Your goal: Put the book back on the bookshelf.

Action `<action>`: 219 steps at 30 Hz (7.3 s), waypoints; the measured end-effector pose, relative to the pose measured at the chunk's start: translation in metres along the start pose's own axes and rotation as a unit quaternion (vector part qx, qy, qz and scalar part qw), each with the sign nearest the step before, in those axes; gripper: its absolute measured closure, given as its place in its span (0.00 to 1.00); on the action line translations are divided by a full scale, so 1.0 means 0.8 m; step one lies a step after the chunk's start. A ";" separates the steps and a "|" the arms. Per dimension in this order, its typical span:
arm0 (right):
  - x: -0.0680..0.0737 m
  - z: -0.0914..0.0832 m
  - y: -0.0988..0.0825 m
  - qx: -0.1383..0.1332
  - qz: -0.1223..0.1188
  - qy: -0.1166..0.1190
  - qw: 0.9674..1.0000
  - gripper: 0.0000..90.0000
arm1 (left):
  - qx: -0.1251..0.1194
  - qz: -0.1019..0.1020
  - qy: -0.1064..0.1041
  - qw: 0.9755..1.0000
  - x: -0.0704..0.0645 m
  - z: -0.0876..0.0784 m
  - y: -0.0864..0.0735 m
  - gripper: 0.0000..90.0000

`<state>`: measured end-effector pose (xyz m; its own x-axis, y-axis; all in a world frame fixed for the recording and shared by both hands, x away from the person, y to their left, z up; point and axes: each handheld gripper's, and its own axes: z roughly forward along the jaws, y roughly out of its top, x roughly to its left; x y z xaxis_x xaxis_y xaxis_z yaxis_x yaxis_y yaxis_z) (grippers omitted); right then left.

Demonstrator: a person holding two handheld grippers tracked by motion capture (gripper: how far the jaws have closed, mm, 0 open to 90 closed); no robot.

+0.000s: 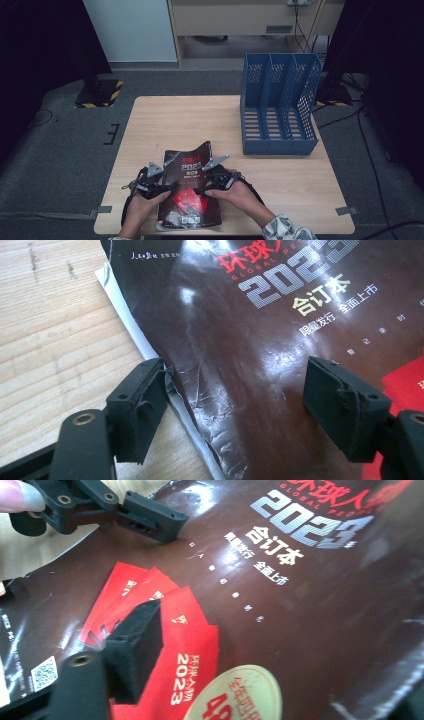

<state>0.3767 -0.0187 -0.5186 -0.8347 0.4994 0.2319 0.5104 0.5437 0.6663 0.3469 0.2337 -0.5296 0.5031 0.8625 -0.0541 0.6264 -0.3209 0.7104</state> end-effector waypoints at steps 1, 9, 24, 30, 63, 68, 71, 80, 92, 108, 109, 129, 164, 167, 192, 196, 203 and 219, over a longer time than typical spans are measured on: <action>-0.001 0.000 -0.001 -0.001 0.005 -0.002 1.000 0.39 | 0.001 0.000 -0.001 1.000 -0.001 0.001 0.001 0.28; -0.018 -0.009 -0.001 -0.005 0.017 -0.033 0.999 0.54 | -0.015 0.013 -0.017 1.000 0.000 0.019 0.014 0.33; -0.047 -0.021 -0.008 -0.022 0.047 -0.065 0.997 0.63 | -0.020 0.003 -0.025 0.999 -0.005 0.006 0.022 0.37; -0.048 -0.027 -0.008 -0.033 0.053 -0.056 0.996 0.65 | 0.009 -0.009 -0.037 0.999 -0.006 0.002 0.017 0.53; -0.031 -0.015 0.008 -0.041 0.053 -0.048 0.997 0.91 | -0.007 -0.001 -0.029 1.000 -0.014 0.008 0.022 0.41; -0.027 -0.020 0.013 -0.043 0.042 -0.055 0.997 0.93 | -0.010 -0.005 -0.025 1.000 -0.015 0.008 0.023 0.29; -0.027 -0.024 0.015 -0.047 0.035 -0.056 0.997 0.93 | -0.014 -0.015 -0.032 0.999 -0.012 0.007 0.023 0.23; -0.025 -0.045 0.018 -0.077 0.005 -0.058 0.995 0.94 | -0.009 -0.029 -0.046 0.998 -0.011 0.009 0.022 0.09; -0.020 -0.062 0.025 -0.115 -0.018 -0.058 0.992 0.96 | -0.004 -0.032 -0.078 0.996 -0.012 0.011 0.022 0.17; -0.013 -0.075 0.036 -0.146 -0.037 -0.052 0.987 0.97 | -0.025 -0.097 -0.142 0.985 0.000 0.005 0.025 0.48; -0.014 -0.075 0.035 -0.145 -0.035 -0.050 0.987 0.97 | -0.029 -0.096 -0.142 0.985 0.001 0.003 0.025 0.53; -0.020 -0.080 0.034 -0.155 -0.044 -0.046 0.986 0.95 | -0.040 -0.073 -0.139 0.987 0.003 -0.014 0.036 0.93; -0.023 -0.101 0.055 -0.139 -0.077 -0.053 0.986 0.92 | -0.071 -0.018 -0.093 0.993 -0.004 -0.043 0.058 0.97; -0.024 -0.102 0.056 -0.145 -0.076 -0.055 0.985 0.92 | -0.081 -0.013 -0.082 0.993 -0.004 -0.047 0.061 0.97; -0.017 -0.112 0.066 -0.160 -0.108 -0.059 0.979 0.96 | -0.091 0.056 -0.065 0.992 -0.003 -0.071 0.067 0.83; -0.016 -0.110 0.064 -0.161 -0.110 -0.060 0.979 0.96 | -0.078 0.051 -0.065 0.994 -0.003 -0.061 0.064 0.83; -0.017 -0.107 0.066 -0.156 -0.109 -0.062 0.980 0.96 | -0.067 0.035 -0.064 0.995 -0.003 -0.053 0.066 0.94; -0.018 -0.121 0.082 -0.179 -0.111 -0.058 0.976 0.85 | -0.110 0.052 -0.022 0.992 -0.006 -0.073 0.075 0.97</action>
<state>0.4019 -0.0555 -0.4099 -0.8767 0.4809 -0.0141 0.1975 0.3865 0.9009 0.3475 0.2327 -0.4456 0.5864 0.8100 -0.0001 0.4271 -0.3091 0.8497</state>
